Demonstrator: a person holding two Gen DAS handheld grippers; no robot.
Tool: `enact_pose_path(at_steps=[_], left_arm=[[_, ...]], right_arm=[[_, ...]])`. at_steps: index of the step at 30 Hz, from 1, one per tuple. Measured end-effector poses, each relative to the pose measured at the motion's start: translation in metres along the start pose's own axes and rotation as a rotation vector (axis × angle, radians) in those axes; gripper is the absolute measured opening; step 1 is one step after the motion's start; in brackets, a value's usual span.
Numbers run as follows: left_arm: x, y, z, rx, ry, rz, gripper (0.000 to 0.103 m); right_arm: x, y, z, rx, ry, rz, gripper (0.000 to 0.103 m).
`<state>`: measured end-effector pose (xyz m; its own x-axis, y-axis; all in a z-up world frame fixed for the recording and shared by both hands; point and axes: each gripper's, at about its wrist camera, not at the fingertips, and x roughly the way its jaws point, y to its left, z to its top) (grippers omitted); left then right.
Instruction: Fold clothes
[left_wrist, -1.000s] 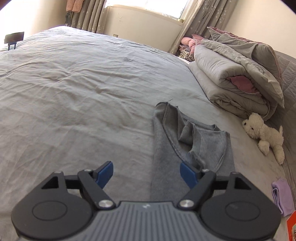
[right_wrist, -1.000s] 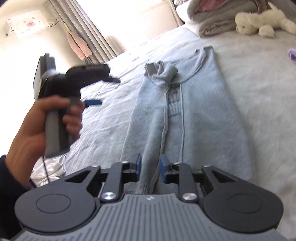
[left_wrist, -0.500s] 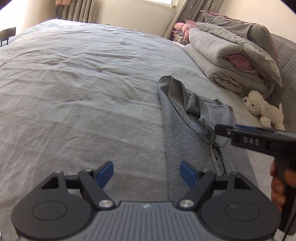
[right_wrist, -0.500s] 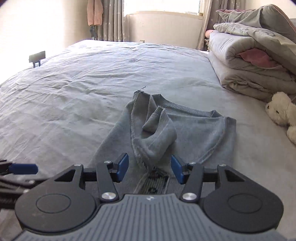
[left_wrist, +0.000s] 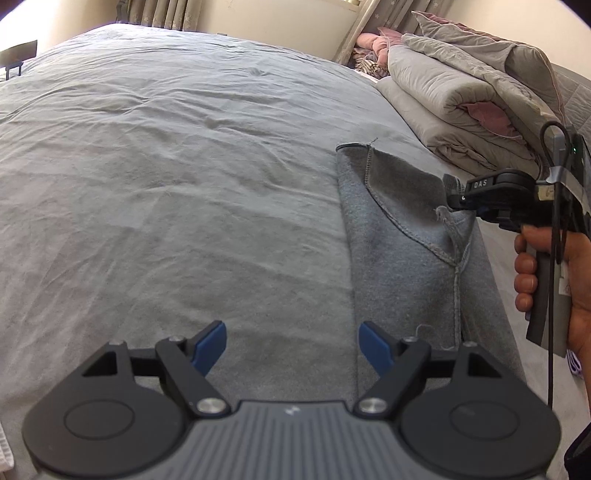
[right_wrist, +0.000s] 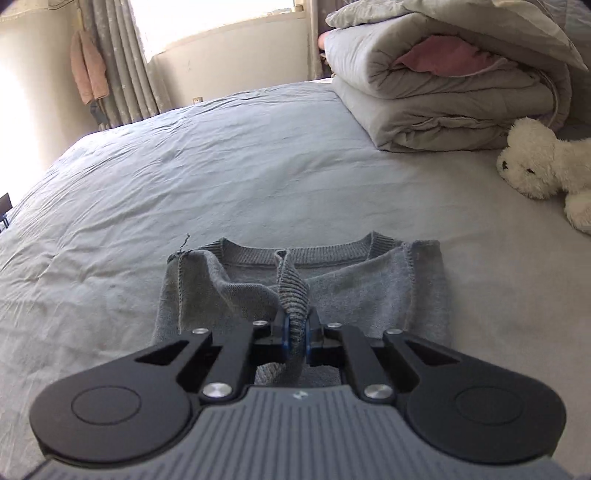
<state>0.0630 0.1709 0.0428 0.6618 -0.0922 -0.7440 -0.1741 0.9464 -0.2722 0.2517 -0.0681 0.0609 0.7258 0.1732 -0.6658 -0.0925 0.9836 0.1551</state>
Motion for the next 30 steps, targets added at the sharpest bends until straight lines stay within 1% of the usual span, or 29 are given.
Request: enact_pose_path(at_steps=[2, 4, 5, 7, 8, 10, 11, 12, 14, 16, 18, 19, 20, 22, 24, 25, 27, 28, 29, 30], left_arm=[[0.005, -0.002, -0.002, 0.008, 0.019, 0.017, 0.08], [0.009, -0.002, -0.003, 0.002, 0.03, 0.016, 0.08], [0.01, -0.002, -0.003, 0.0, 0.032, 0.017, 0.08], [0.011, -0.003, -0.004, 0.005, 0.031, 0.02, 0.08], [0.011, -0.004, -0.004, 0.011, 0.03, 0.022, 0.08], [0.011, -0.006, -0.006, 0.028, 0.029, 0.019, 0.08], [0.011, -0.007, -0.006, 0.034, 0.029, 0.016, 0.08], [0.011, -0.007, -0.006, 0.04, 0.029, 0.014, 0.08], [0.011, -0.009, -0.006, 0.049, 0.028, 0.014, 0.08], [0.011, -0.009, -0.006, 0.05, 0.029, 0.014, 0.08], [0.011, -0.009, -0.006, 0.048, 0.031, 0.01, 0.08], [0.011, -0.009, -0.006, 0.049, 0.031, 0.009, 0.08], [0.011, -0.01, -0.006, 0.049, 0.032, 0.008, 0.08], [0.011, -0.011, -0.006, 0.05, 0.034, 0.004, 0.08], [0.011, -0.014, -0.008, 0.056, 0.034, -0.004, 0.08], [0.01, -0.015, -0.009, 0.065, 0.034, -0.005, 0.08], [0.011, -0.018, -0.01, 0.081, 0.032, 0.001, 0.08], [0.011, -0.019, -0.011, 0.087, 0.031, 0.003, 0.08], [0.01, -0.019, -0.011, 0.086, 0.031, 0.003, 0.08], [0.01, -0.018, -0.011, 0.08, 0.031, 0.0, 0.08]], right_arm=[[0.009, -0.013, -0.006, 0.028, 0.021, -0.017, 0.008], [0.019, -0.018, -0.01, 0.039, 0.054, 0.01, 0.009], [0.02, -0.017, -0.01, 0.023, 0.059, 0.021, 0.012], [0.018, -0.012, -0.008, -0.036, 0.039, 0.032, 0.018], [0.015, -0.012, -0.006, -0.042, 0.024, 0.046, 0.018], [0.01, -0.016, -0.002, -0.006, 0.001, 0.093, 0.019], [0.01, -0.02, -0.001, 0.011, -0.004, 0.094, 0.019], [0.012, -0.023, -0.001, 0.005, -0.002, 0.074, 0.019], [0.016, -0.025, 0.001, -0.042, 0.01, 0.007, 0.019], [0.013, -0.031, 0.001, -0.051, -0.003, -0.043, 0.019], [0.0, -0.038, -0.001, 0.01, -0.021, -0.015, 0.022], [-0.007, -0.04, -0.002, 0.038, -0.027, 0.007, 0.03], [-0.015, -0.039, -0.005, 0.041, -0.024, 0.038, 0.041], [-0.029, -0.025, -0.016, -0.012, 0.028, 0.147, 0.048], [-0.034, -0.014, -0.026, -0.046, 0.083, 0.186, 0.051], [-0.032, -0.01, -0.029, -0.042, 0.114, 0.184, 0.051], [-0.024, -0.006, -0.033, -0.029, 0.146, 0.181, 0.052], [-0.02, -0.003, -0.034, -0.044, 0.148, 0.168, 0.051], [-0.021, -0.002, -0.034, -0.06, 0.135, 0.145, 0.029], [-0.021, 0.0, -0.034, -0.077, 0.121, 0.121, 0.01]])
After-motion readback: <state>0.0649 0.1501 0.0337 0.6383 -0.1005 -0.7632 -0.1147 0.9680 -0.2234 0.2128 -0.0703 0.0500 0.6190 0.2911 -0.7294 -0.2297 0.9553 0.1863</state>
